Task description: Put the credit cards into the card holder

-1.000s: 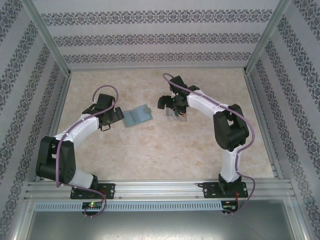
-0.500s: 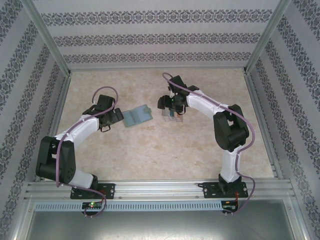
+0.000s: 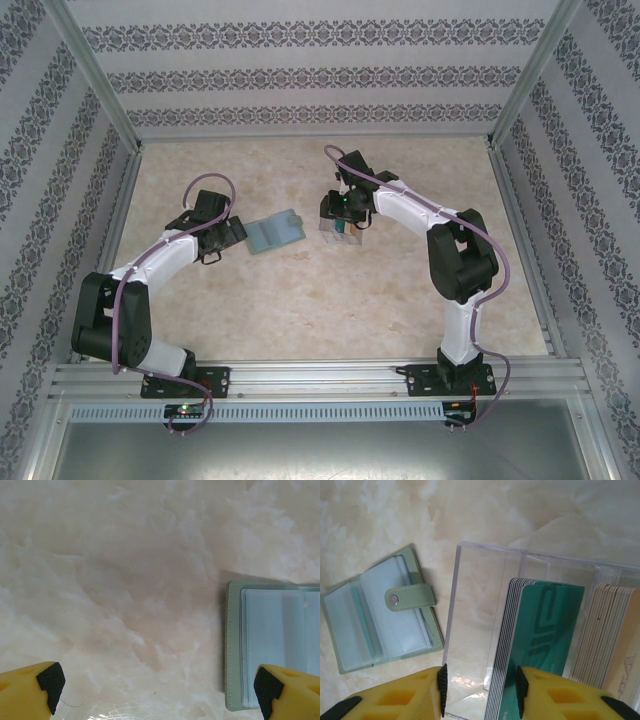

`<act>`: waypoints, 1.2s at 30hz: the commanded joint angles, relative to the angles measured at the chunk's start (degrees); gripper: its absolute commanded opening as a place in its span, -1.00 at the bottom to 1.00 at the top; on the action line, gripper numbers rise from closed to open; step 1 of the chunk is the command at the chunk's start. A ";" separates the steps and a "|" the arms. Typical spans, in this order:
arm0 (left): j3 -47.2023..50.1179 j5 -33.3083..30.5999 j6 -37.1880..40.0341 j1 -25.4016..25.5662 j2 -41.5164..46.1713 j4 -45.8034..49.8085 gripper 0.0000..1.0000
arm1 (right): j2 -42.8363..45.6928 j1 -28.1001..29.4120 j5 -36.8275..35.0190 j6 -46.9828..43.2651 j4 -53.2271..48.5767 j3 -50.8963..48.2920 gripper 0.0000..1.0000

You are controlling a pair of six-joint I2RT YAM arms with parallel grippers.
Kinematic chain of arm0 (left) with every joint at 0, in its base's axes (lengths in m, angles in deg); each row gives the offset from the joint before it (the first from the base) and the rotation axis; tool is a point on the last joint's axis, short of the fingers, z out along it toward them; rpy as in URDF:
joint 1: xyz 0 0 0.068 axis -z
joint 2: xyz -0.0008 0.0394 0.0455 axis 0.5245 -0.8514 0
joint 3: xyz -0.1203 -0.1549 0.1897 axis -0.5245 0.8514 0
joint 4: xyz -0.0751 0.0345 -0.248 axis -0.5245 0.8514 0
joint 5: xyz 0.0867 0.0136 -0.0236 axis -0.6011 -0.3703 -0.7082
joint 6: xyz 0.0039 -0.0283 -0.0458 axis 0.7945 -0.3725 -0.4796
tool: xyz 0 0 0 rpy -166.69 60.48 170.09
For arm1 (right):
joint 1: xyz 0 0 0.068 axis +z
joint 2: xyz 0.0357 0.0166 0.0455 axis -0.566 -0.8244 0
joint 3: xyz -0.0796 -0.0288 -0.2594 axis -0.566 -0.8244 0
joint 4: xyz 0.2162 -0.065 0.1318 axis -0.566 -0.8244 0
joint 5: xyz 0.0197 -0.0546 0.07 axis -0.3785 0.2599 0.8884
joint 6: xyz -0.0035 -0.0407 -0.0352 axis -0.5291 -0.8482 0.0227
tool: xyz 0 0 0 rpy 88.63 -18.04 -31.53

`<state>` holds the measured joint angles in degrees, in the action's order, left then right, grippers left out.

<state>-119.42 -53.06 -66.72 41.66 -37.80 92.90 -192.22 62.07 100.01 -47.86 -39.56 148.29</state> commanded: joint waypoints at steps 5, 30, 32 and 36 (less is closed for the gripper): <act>0.97 -0.14 -1.59 -0.41 1.21 -1.06 0.99 | 2.95 -0.17 -0.10 -1.37 0.54 -1.02 -0.42; 0.85 1.43 -1.95 -0.37 -0.26 -2.74 0.99 | -0.78 1.71 -5.20 -2.10 -2.89 1.54 0.15; 0.71 1.82 -1.77 -0.37 -0.48 -2.83 0.99 | -1.90 1.83 -5.30 -1.11 -2.98 2.05 0.17; 0.45 2.54 -1.68 -0.37 -0.91 -2.83 0.99 | -1.62 2.10 -4.72 -0.08 -1.32 0.65 0.18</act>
<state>-118.61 -51.40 -68.25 41.66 -38.06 90.97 -193.25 63.90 96.01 -49.17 -41.02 148.75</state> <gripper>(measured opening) 0.994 0.586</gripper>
